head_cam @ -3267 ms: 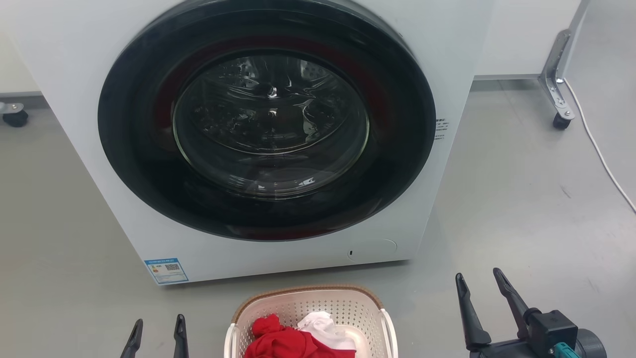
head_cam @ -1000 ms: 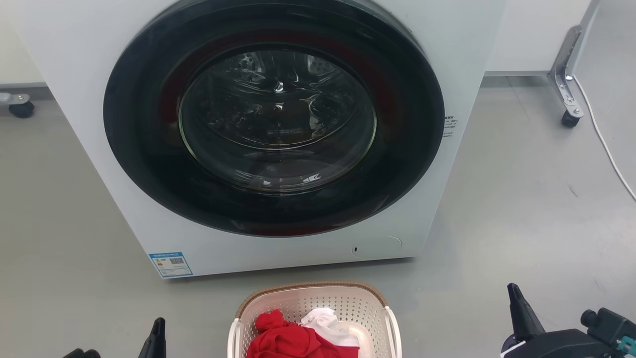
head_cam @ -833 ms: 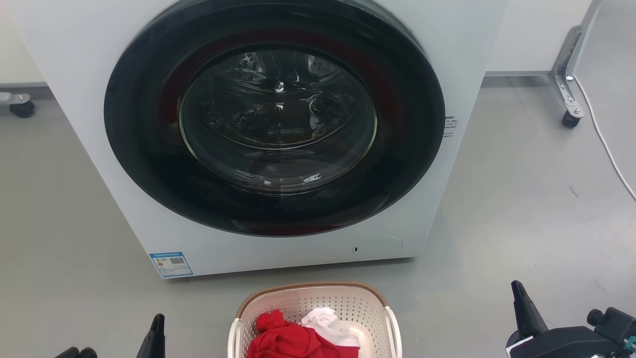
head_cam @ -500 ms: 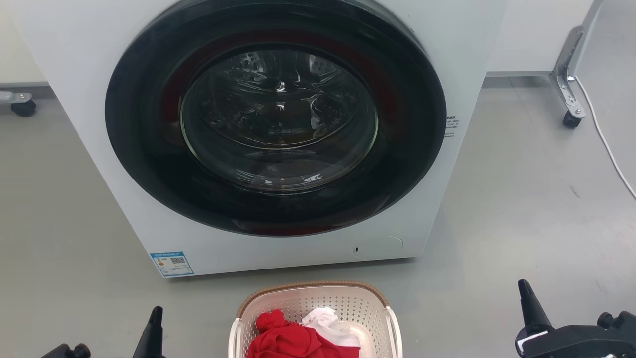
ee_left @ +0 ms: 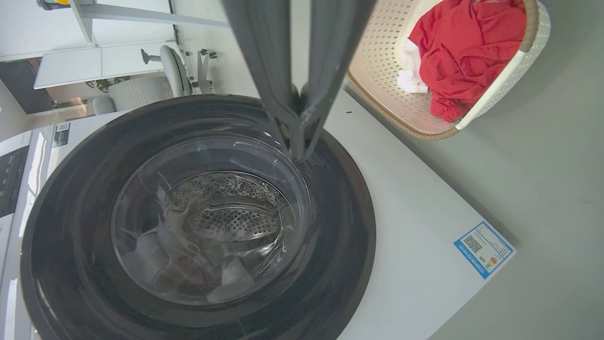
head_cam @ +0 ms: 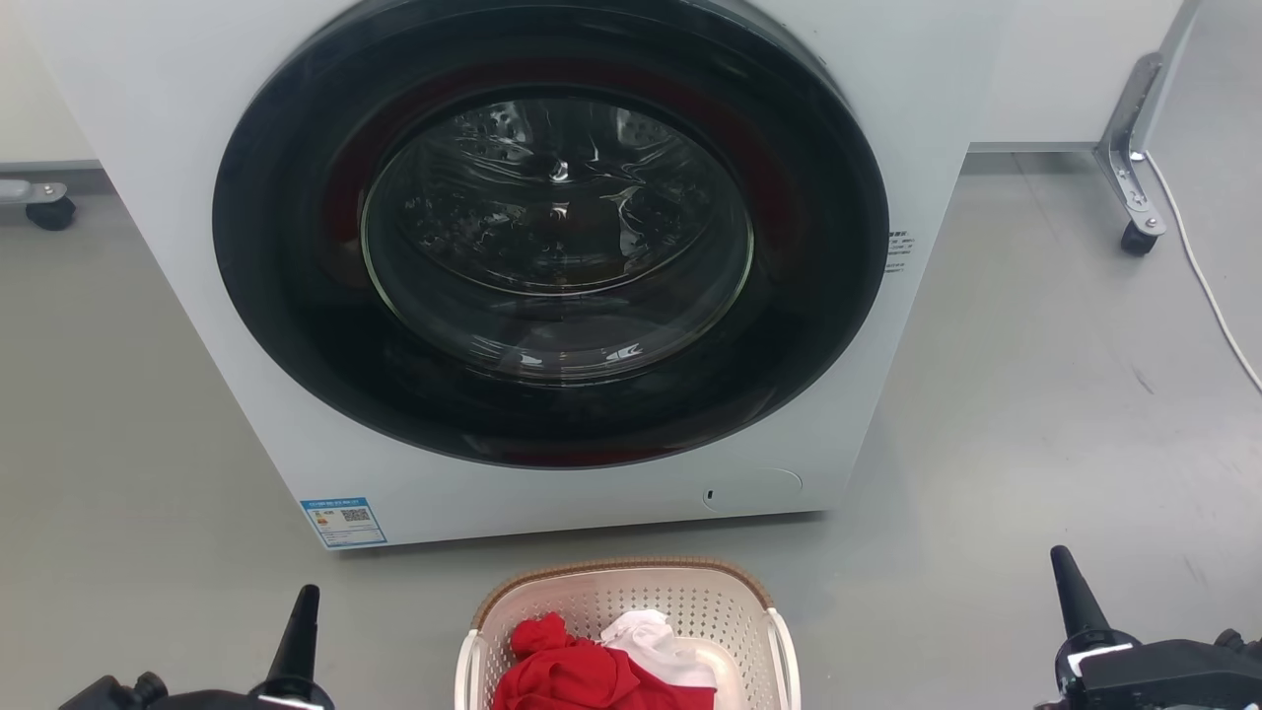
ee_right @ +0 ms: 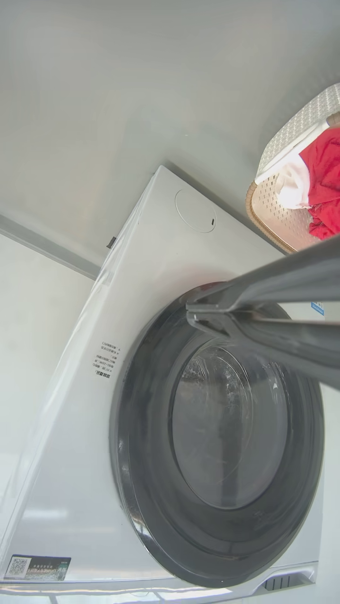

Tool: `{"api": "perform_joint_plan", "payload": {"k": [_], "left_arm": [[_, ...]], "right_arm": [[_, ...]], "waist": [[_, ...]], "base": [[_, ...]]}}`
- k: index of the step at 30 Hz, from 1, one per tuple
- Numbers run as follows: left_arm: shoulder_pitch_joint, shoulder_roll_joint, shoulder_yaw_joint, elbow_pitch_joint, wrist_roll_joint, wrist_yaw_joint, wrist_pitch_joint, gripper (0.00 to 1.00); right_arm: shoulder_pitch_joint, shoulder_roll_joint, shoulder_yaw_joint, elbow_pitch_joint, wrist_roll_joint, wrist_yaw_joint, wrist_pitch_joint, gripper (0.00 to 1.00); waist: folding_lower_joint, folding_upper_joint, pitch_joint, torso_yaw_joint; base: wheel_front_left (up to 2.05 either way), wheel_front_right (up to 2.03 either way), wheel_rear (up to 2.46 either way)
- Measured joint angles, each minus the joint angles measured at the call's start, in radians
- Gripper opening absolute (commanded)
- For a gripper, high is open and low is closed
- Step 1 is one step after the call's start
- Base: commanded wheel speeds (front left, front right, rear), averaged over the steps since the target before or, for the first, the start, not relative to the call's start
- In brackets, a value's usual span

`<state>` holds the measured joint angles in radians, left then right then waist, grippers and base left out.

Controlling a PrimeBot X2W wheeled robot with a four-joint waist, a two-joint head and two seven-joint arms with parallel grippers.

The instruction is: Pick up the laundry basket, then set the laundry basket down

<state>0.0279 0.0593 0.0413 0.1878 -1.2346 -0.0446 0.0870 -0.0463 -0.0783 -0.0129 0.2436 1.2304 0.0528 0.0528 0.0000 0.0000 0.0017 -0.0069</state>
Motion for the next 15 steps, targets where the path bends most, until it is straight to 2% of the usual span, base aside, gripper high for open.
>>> {"api": "perform_joint_plan", "payload": {"k": [15], "left_arm": [[-0.053,-0.007,0.026,0.052,-0.193,-0.036,0.014,0.0]], "right_arm": [[-0.021,0.018,-0.064,0.029,0.194,0.036,0.034,0.0]], "waist": [[0.0,0.0,0.0,0.004]], "base": [[0.0,0.0,0.0]]}}
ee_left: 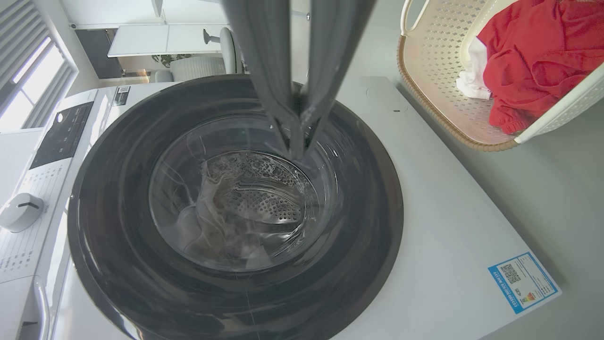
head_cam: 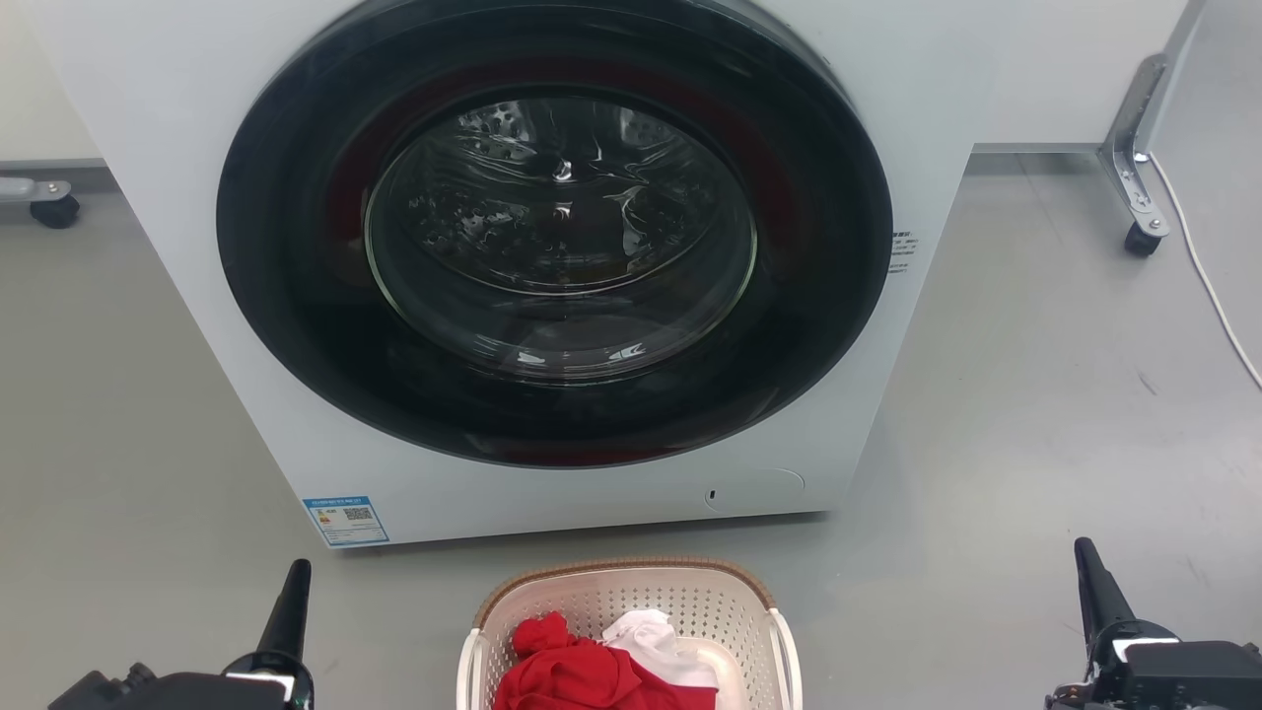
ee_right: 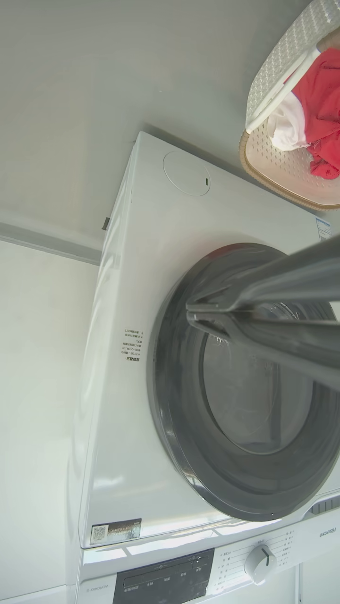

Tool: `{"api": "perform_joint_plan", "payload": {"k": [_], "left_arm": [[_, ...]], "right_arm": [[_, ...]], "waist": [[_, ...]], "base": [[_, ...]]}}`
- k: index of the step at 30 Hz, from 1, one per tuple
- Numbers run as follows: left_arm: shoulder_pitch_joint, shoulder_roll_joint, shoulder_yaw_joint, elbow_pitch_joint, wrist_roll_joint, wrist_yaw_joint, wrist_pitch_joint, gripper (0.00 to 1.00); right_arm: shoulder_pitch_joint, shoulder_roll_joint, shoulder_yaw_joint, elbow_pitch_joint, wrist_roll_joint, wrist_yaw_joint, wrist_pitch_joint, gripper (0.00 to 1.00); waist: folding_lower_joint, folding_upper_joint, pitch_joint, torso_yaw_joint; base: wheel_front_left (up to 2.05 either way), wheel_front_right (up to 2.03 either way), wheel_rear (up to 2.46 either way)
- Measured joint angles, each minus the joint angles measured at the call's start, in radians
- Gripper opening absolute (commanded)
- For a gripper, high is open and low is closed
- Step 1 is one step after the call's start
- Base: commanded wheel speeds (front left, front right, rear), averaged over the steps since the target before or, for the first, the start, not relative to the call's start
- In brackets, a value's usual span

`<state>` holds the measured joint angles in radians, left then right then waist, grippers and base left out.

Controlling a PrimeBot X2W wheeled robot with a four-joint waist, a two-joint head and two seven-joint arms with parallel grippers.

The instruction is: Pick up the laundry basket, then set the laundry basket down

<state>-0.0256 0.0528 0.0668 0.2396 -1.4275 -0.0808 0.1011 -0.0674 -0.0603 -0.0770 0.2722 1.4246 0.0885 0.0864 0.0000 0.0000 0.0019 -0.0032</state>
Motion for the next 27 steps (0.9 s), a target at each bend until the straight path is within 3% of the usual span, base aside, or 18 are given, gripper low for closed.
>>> {"api": "perform_joint_plan", "payload": {"k": [12,27], "left_arm": [[-0.044,-0.008,0.023,0.045,-0.157,-0.034,0.012,0.0],[-0.052,-0.009,0.024,0.048,-0.172,-0.035,0.012,0.0]], "right_arm": [[-0.017,0.014,-0.053,0.024,0.168,0.028,0.025,0.0],[-0.023,0.015,-0.056,0.026,0.171,0.032,0.027,0.0]], "waist": [[0.0,0.0,0.0,0.003],[0.0,0.0,0.0,0.003]], "base": [[0.0,0.0,0.0],[0.0,0.0,0.0]]}}
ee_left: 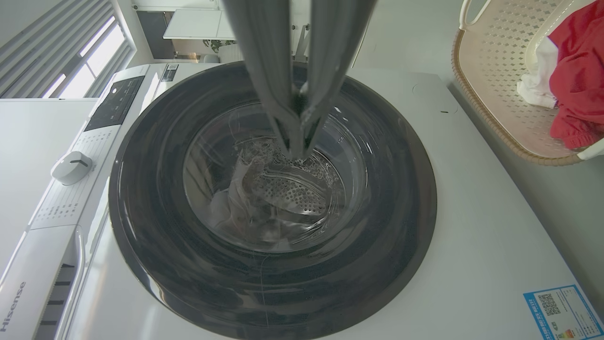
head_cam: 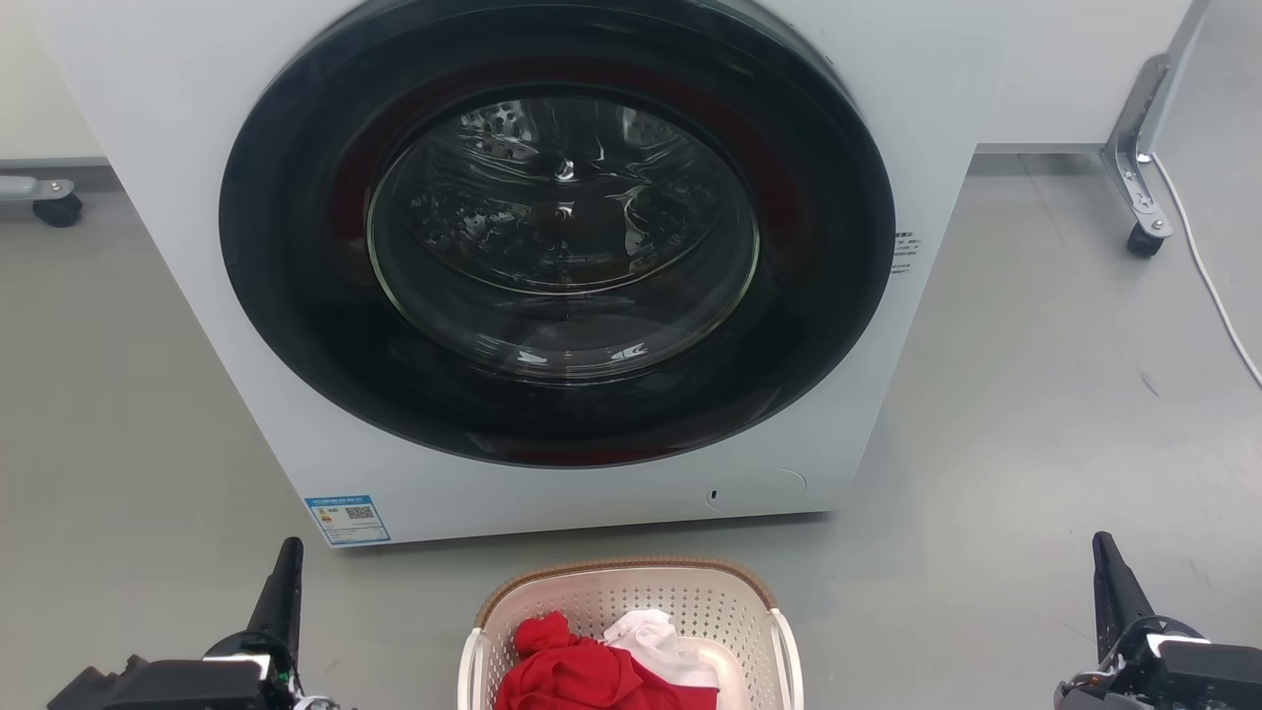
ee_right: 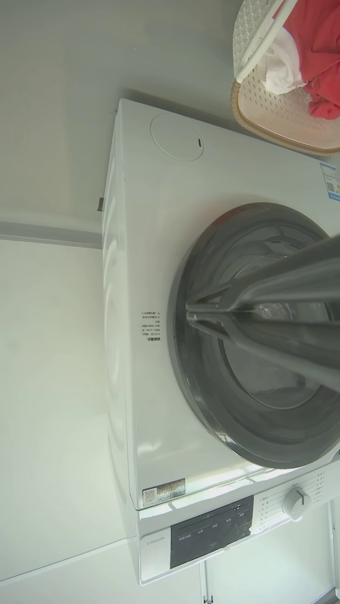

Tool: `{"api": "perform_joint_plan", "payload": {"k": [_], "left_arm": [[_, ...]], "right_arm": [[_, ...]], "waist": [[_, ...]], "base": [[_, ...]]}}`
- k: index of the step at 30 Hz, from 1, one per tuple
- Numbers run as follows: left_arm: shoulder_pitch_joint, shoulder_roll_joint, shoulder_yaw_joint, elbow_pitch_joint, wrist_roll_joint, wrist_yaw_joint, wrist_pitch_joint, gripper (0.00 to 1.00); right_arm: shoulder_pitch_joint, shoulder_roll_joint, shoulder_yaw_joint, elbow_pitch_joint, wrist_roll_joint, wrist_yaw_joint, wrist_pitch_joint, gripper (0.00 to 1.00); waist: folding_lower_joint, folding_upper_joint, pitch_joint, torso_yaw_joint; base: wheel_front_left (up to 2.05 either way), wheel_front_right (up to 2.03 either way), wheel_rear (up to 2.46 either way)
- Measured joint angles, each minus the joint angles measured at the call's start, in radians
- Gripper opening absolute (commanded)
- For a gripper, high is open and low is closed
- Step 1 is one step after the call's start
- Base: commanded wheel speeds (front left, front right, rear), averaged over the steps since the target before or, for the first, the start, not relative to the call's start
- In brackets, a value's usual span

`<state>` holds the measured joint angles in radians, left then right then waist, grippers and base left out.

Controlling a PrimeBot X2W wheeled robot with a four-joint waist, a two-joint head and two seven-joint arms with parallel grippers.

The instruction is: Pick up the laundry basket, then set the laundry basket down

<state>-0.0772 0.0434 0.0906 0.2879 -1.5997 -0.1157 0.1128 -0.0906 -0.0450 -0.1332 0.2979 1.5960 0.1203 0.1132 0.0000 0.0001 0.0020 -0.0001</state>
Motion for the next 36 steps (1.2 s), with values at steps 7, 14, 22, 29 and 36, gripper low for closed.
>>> {"api": "perform_joint_plan", "payload": {"k": [7,14,22,29,36], "left_arm": [[0.0,0.0,0.0,0.001,-0.001,0.0,0.0,0.0],[0.0,0.0,0.0,0.002,-0.001,0.0,0.0,0.0],[0.0,0.0,0.0,0.002,-0.001,0.0,0.0,0.0],[0.0,0.0,0.0,0.003,-0.001,-0.007,0.0,0.0],[0.0,0.0,0.0,0.004,-0.001,-0.007,0.0,0.0]], "right_arm": [[0.0,0.0,0.0,0.0,0.0,0.0,0.0,0.0],[0.0,0.0,0.0,0.0,0.0,0.0,0.0,0.0],[0.0,0.0,0.0,0.0,0.001,0.0,0.0,0.0],[0.0,0.0,0.0,0.001,0.001,0.0,0.0,0.0],[0.0,0.0,0.0,0.001,0.001,0.0,0.0,0.0]], "waist": [[0.0,0.0,0.0,0.0],[0.0,0.0,0.0,0.0],[0.0,0.0,0.0,0.0],[0.0,0.0,0.0,0.0],[0.0,0.0,0.0,0.0]], "base": [[0.0,0.0,0.0],[0.0,0.0,0.0],[0.0,0.0,0.0],[0.0,0.0,0.0],[0.0,0.0,0.0]]}}
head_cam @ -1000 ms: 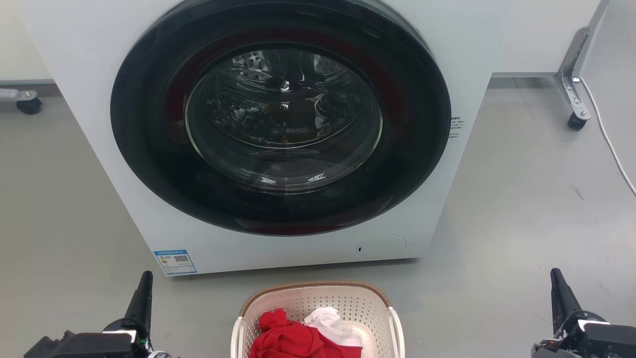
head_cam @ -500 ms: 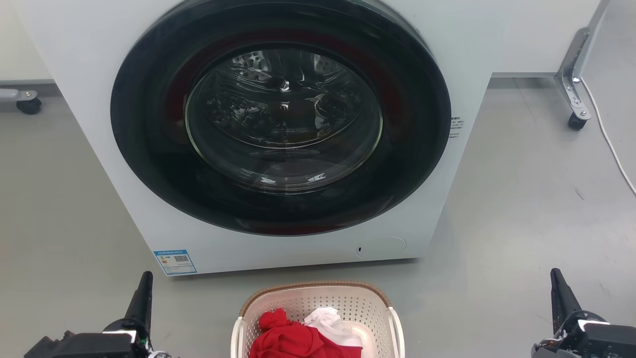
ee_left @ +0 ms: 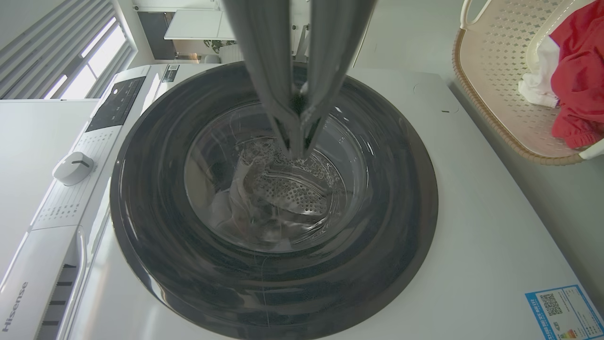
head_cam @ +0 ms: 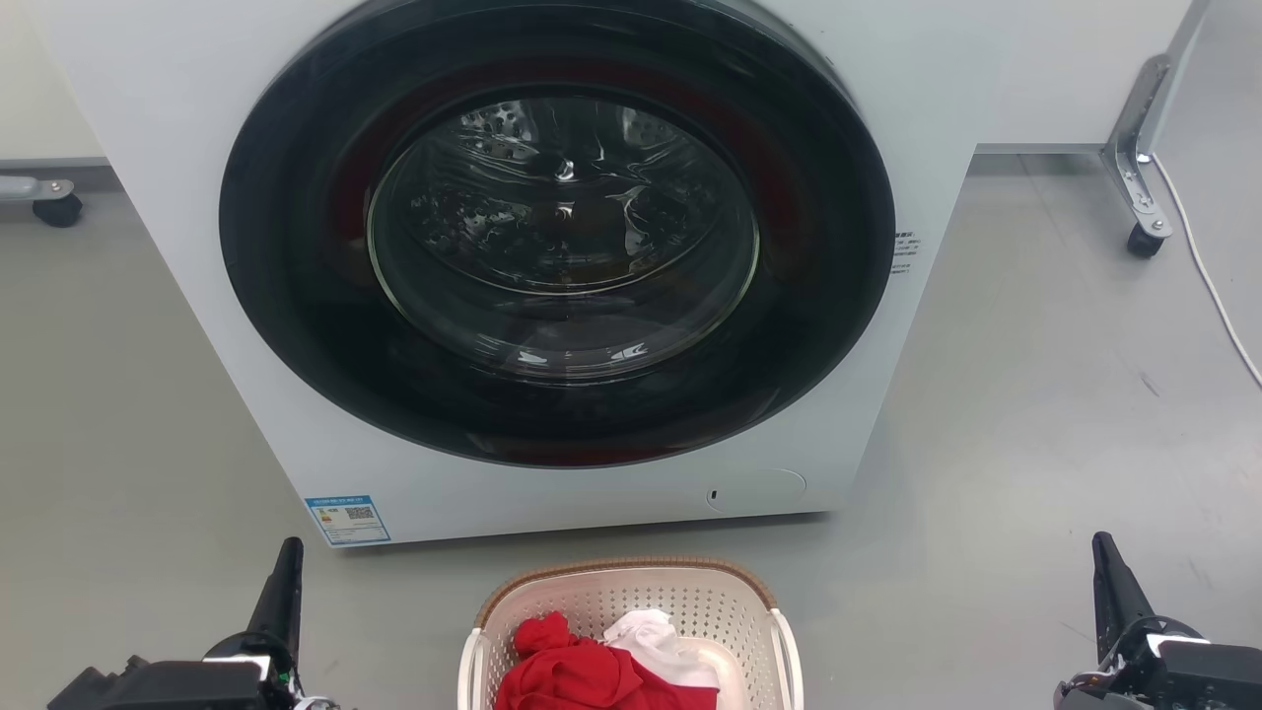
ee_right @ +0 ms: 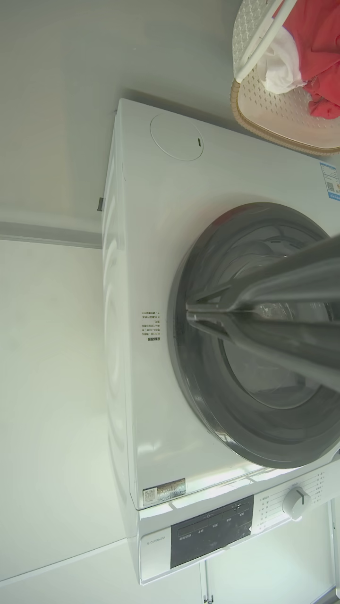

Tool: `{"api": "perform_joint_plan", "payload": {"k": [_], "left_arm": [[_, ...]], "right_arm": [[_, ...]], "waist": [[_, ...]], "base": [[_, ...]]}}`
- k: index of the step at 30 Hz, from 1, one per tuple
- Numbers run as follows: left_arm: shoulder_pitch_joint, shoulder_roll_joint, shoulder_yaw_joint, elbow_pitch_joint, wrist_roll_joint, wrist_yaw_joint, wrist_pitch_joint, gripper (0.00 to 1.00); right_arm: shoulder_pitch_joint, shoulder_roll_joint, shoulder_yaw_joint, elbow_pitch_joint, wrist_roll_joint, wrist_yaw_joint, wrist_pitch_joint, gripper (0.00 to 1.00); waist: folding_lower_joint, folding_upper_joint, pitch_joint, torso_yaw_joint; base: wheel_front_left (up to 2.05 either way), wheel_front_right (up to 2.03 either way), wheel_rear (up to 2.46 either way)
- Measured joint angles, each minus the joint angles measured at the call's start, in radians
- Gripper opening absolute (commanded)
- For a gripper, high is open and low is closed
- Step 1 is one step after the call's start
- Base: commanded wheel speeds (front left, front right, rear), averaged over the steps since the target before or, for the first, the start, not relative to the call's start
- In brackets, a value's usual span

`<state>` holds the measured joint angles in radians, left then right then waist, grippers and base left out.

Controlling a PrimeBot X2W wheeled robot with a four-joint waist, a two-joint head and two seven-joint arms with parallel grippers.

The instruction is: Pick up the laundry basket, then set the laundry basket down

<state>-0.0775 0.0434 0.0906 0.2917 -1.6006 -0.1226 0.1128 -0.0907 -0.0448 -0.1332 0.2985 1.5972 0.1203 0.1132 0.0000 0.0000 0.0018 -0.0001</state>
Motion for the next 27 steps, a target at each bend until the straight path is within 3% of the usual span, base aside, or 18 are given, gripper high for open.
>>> {"api": "perform_joint_plan", "payload": {"k": [27], "left_arm": [[0.0,0.0,0.0,0.001,0.0,0.0,0.0,0.0]], "right_arm": [[0.0,0.0,0.0,0.0,0.0,0.0,0.0,0.0]], "waist": [[0.0,0.0,0.0,0.0]], "base": [[0.0,0.0,0.0]]}}
